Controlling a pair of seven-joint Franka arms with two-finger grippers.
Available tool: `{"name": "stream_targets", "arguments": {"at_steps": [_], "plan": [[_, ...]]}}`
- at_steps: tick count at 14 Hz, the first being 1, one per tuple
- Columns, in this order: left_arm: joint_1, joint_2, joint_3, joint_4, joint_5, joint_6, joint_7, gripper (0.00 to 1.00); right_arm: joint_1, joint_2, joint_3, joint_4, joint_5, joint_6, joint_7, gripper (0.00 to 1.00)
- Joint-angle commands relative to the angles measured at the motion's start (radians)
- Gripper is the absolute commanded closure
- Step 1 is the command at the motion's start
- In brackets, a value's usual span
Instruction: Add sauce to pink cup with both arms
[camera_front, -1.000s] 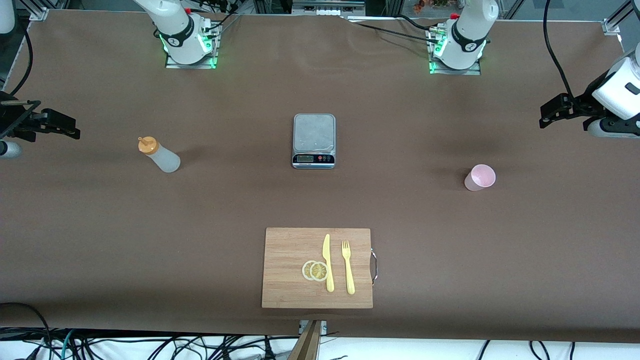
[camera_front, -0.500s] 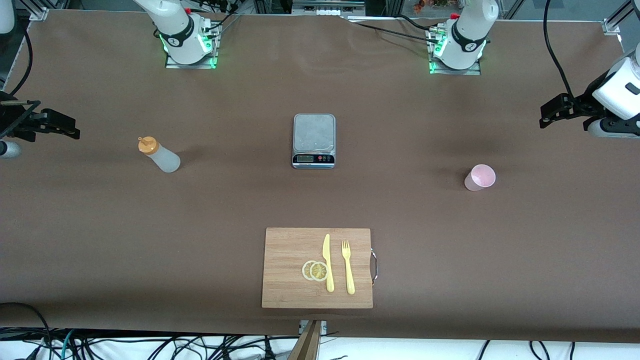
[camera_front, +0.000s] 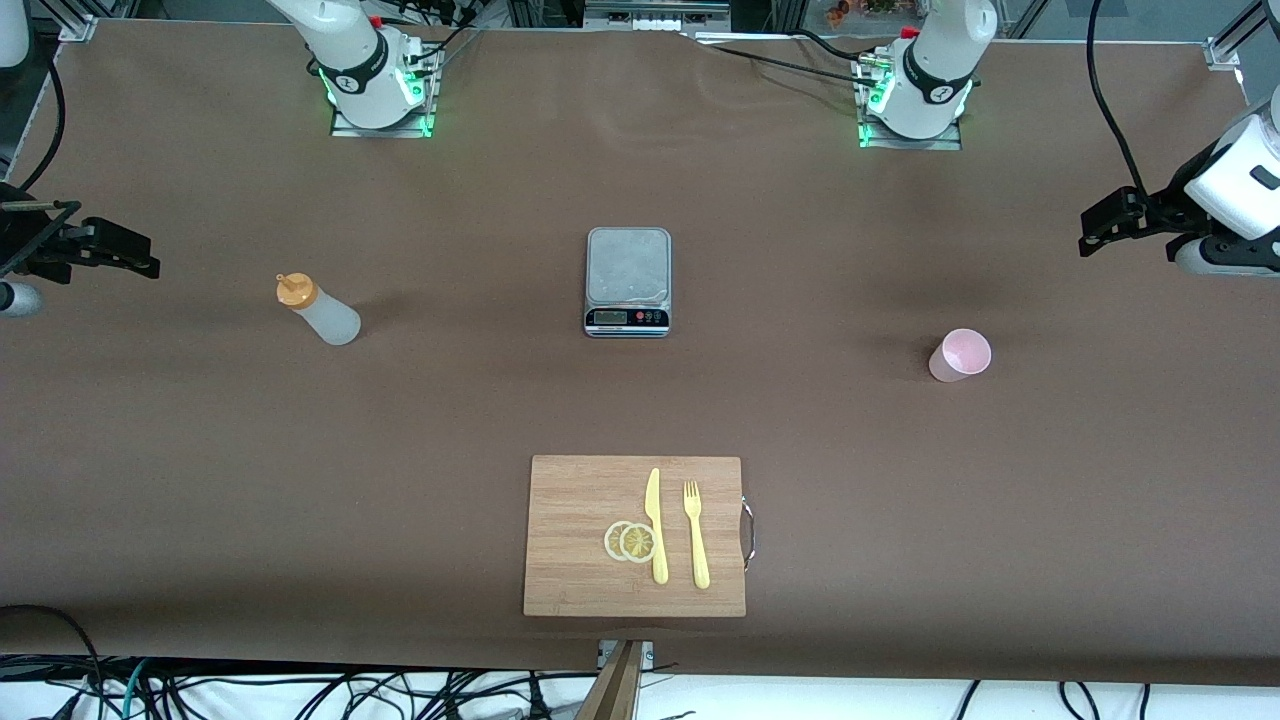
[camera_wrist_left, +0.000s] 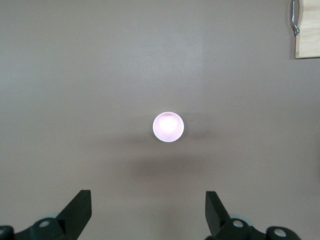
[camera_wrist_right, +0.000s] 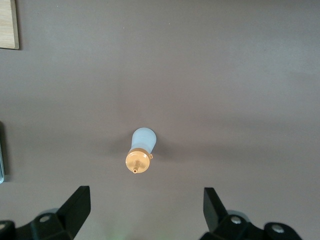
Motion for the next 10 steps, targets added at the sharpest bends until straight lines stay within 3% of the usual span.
{"name": "stream_targets", "arguments": {"at_steps": [1, 10], "plan": [[0.005, -0.009, -0.001, -0.012, 0.001, 0.011, -0.006, 0.0, -0.008, -0.017, 0.006, -0.018, -0.012, 0.004, -0.004, 0.0], [0.005, -0.006, -0.001, -0.014, 0.013, 0.016, -0.003, 0.0, -0.007, -0.017, 0.006, -0.018, -0.013, 0.004, -0.004, 0.0]]}}
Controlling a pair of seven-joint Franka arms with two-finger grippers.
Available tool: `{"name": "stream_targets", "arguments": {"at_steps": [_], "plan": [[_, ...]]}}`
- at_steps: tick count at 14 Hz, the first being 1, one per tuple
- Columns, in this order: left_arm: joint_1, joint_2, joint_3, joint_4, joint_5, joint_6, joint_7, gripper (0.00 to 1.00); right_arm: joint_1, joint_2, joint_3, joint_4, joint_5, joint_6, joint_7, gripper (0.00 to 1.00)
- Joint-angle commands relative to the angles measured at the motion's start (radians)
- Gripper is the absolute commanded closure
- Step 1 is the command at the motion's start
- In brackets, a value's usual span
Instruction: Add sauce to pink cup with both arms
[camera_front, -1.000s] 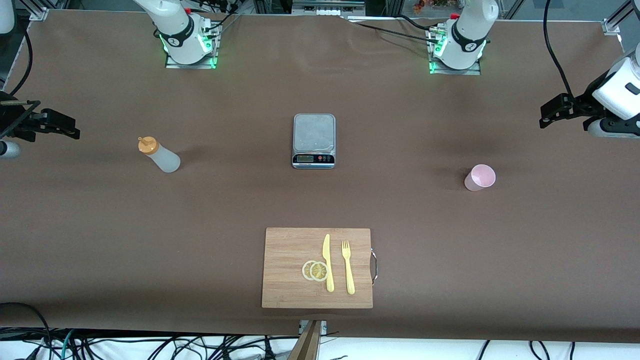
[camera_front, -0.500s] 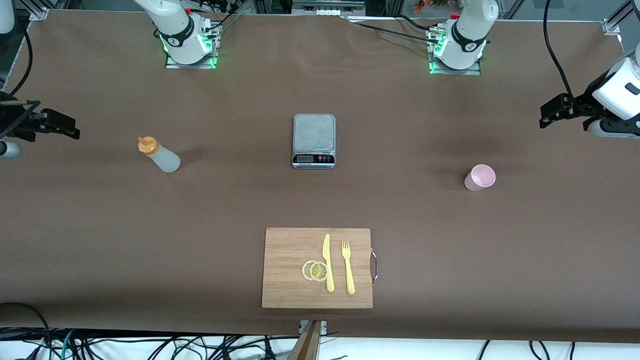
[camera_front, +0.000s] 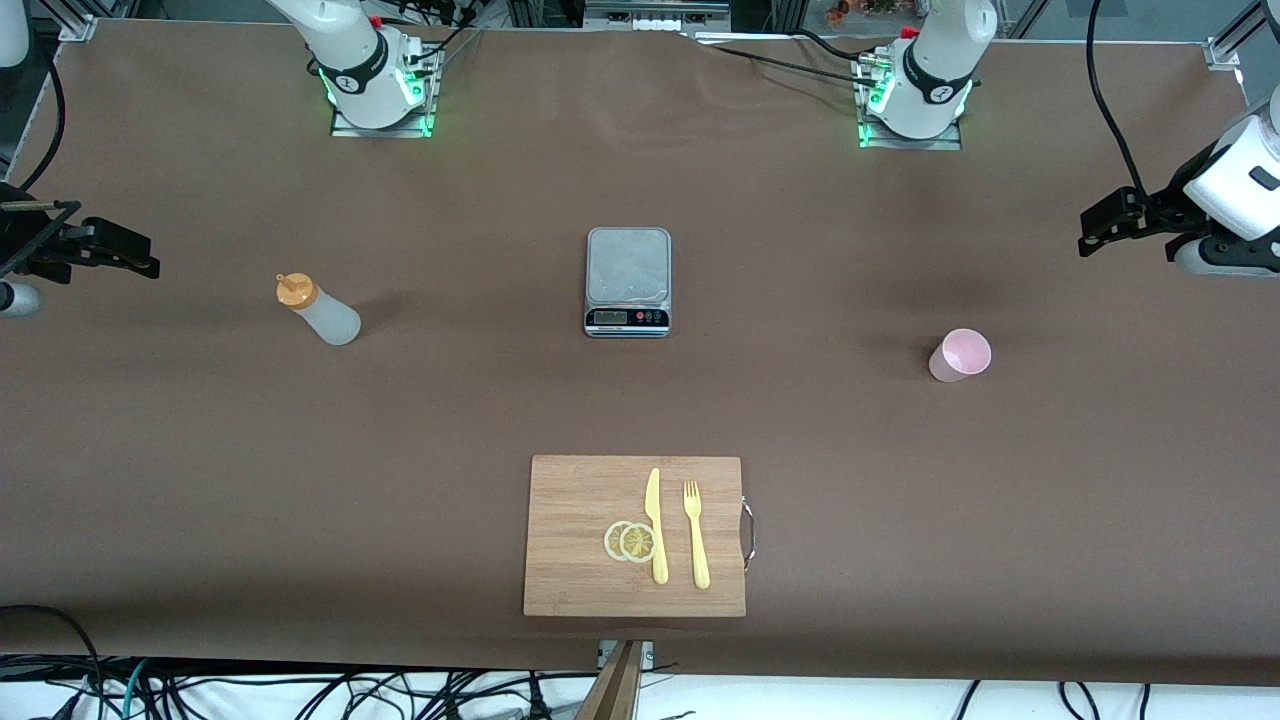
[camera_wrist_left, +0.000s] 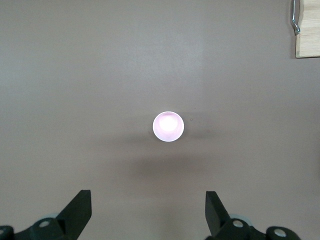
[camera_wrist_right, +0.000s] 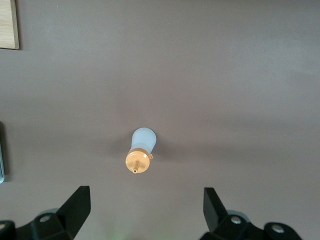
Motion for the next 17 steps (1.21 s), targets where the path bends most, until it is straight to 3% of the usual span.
{"name": "stream_targets", "arguments": {"at_steps": [1, 11, 17], "plan": [[0.005, -0.006, -0.003, -0.011, 0.027, 0.023, 0.006, 0.0, -0.007, -0.017, 0.006, -0.018, -0.013, 0.004, -0.004, 0.0], [0.005, 0.015, -0.012, -0.063, 0.039, 0.04, 0.002, 0.0, -0.007, -0.017, 0.006, -0.018, -0.013, 0.004, -0.006, 0.0], [0.018, 0.064, -0.012, -0.301, 0.039, 0.348, 0.0, 0.0, -0.008, -0.017, 0.006, -0.018, -0.012, 0.002, -0.006, 0.0]]}}
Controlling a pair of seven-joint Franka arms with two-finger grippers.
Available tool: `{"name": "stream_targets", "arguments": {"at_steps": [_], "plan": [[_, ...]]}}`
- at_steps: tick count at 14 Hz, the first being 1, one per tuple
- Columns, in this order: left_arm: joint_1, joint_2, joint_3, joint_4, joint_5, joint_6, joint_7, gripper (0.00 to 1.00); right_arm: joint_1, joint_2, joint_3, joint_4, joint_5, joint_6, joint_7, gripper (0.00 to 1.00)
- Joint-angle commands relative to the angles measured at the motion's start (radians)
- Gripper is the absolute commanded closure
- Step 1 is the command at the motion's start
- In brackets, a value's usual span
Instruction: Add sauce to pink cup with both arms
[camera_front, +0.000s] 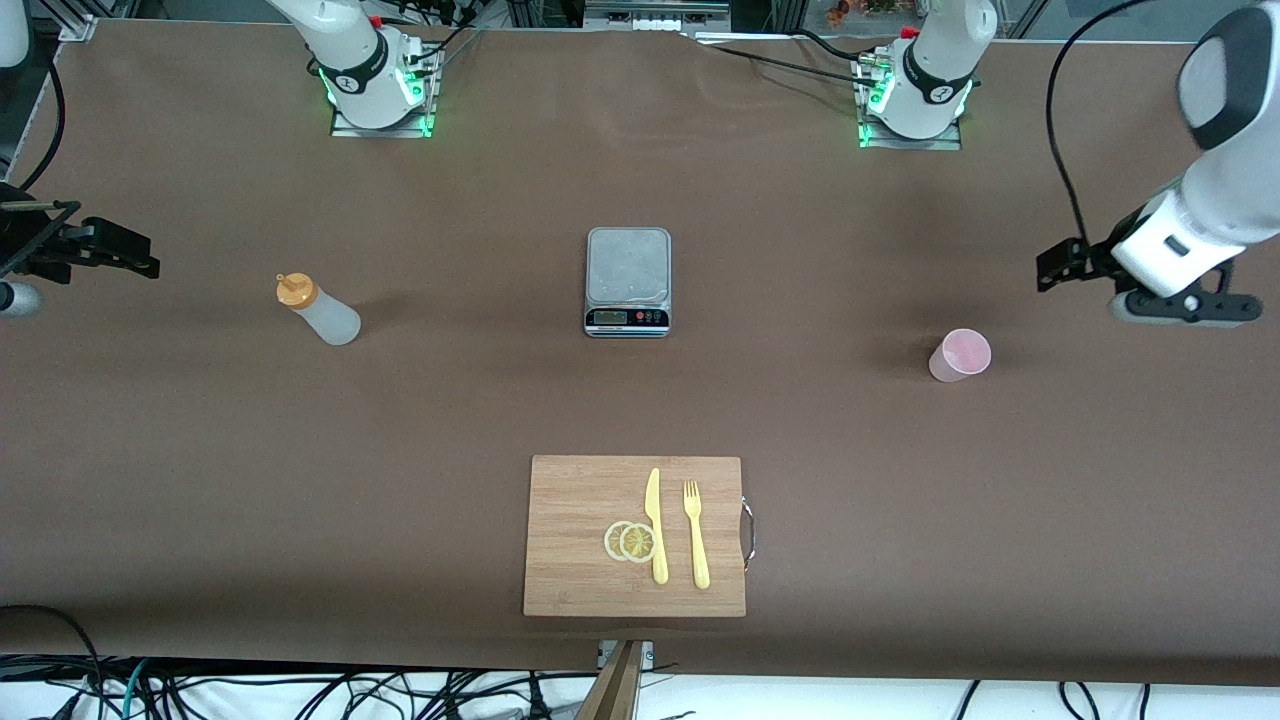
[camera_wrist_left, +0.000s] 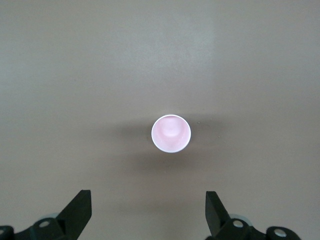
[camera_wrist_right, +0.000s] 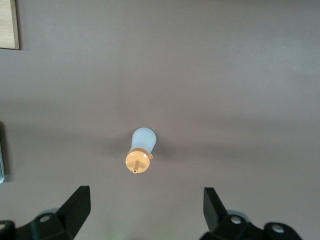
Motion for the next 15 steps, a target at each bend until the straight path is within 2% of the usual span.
{"name": "stream_targets", "arguments": {"at_steps": [1, 6, 15], "plan": [[0.012, 0.021, -0.007, -0.111, 0.026, 0.151, -0.001, 0.0, -0.007, -0.017, 0.006, -0.018, -0.013, 0.002, -0.006, 0.0], [0.016, 0.117, -0.007, -0.249, 0.026, 0.399, -0.003, 0.0, -0.008, -0.017, 0.006, -0.018, -0.011, 0.002, -0.006, 0.0], [0.033, 0.243, 0.002, -0.258, 0.026, 0.533, 0.008, 0.0, -0.008, -0.015, 0.006, -0.018, -0.011, 0.004, -0.006, 0.0]]}}
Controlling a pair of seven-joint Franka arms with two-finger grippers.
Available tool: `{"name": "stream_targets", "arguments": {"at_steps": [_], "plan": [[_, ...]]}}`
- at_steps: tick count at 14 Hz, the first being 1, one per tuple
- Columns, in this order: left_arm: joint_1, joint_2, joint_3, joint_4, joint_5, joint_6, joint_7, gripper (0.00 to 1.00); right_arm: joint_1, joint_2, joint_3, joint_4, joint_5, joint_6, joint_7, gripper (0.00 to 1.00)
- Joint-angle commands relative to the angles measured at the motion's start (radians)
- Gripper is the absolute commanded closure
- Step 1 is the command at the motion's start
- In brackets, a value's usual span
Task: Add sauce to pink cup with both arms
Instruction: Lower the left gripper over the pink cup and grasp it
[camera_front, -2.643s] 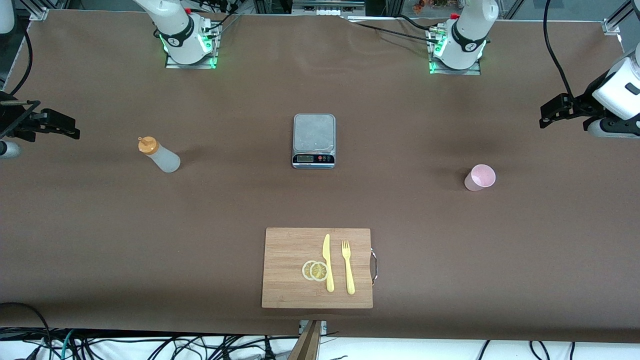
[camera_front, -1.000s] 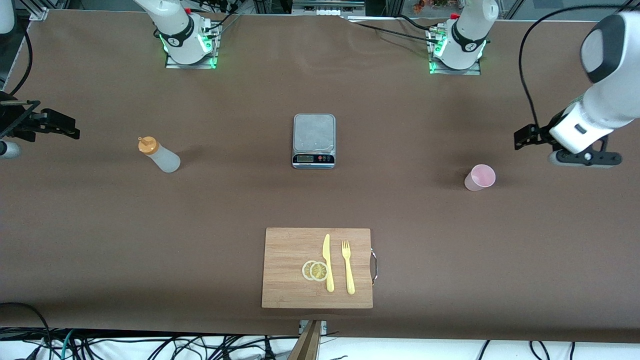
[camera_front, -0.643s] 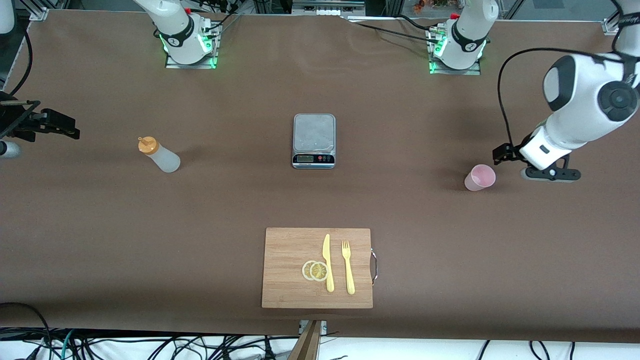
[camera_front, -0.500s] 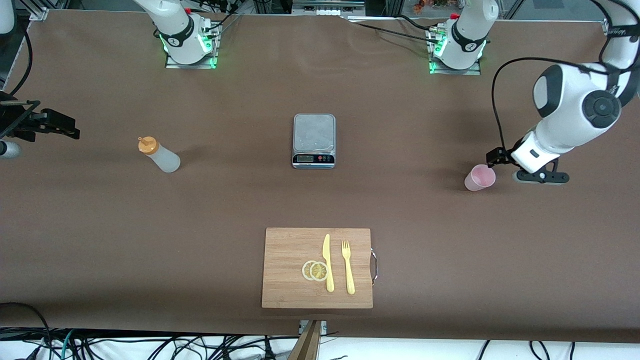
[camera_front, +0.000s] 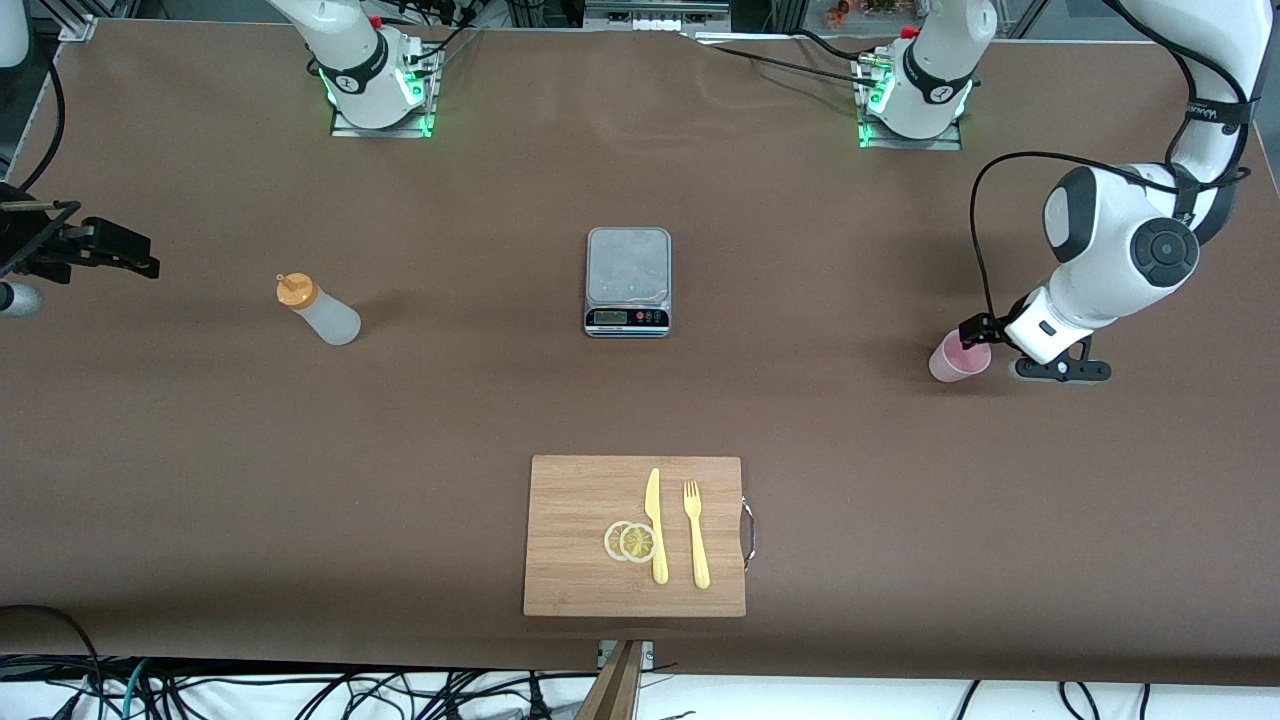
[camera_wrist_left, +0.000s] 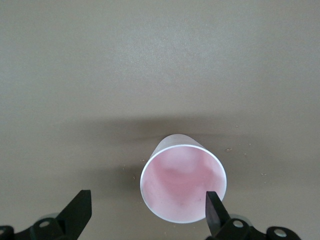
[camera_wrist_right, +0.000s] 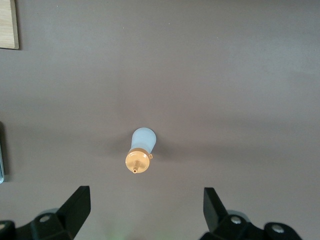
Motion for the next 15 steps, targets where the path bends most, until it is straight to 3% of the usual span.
{"name": "stream_targets", "arguments": {"at_steps": [1, 7, 8, 9, 11, 13, 14, 15], "plan": [[0.008, 0.028, 0.002, 0.002, 0.026, 0.045, 0.008, 0.0, -0.008, -0.017, 0.006, -0.017, -0.013, 0.002, -0.007, 0.0], [0.008, 0.063, 0.01, 0.002, 0.026, 0.058, 0.011, 0.01, -0.01, -0.015, 0.006, -0.017, -0.013, 0.002, -0.007, 0.0], [0.008, 0.068, 0.01, 0.002, 0.026, 0.058, 0.011, 0.05, -0.01, -0.015, 0.006, -0.017, -0.013, 0.002, -0.007, 0.0], [0.008, 0.074, 0.01, 0.004, 0.026, 0.06, 0.011, 0.13, -0.01, -0.015, 0.006, -0.017, -0.013, 0.002, -0.007, 0.0], [0.008, 0.081, 0.01, 0.002, 0.026, 0.061, 0.011, 0.44, -0.01, -0.015, 0.006, -0.017, -0.013, 0.002, -0.007, 0.0], [0.006, 0.082, 0.01, 0.002, 0.026, 0.06, 0.01, 0.85, -0.01, -0.015, 0.006, -0.017, -0.013, 0.002, -0.007, 0.0], [0.006, 0.082, 0.01, 0.002, 0.026, 0.06, 0.01, 0.99, -0.01, -0.015, 0.005, -0.017, -0.013, 0.002, -0.007, 0.0], [0.006, 0.082, 0.01, 0.004, 0.026, 0.06, 0.008, 1.0, -0.01, -0.015, 0.005, -0.017, -0.013, 0.002, -0.007, 0.0]]}}
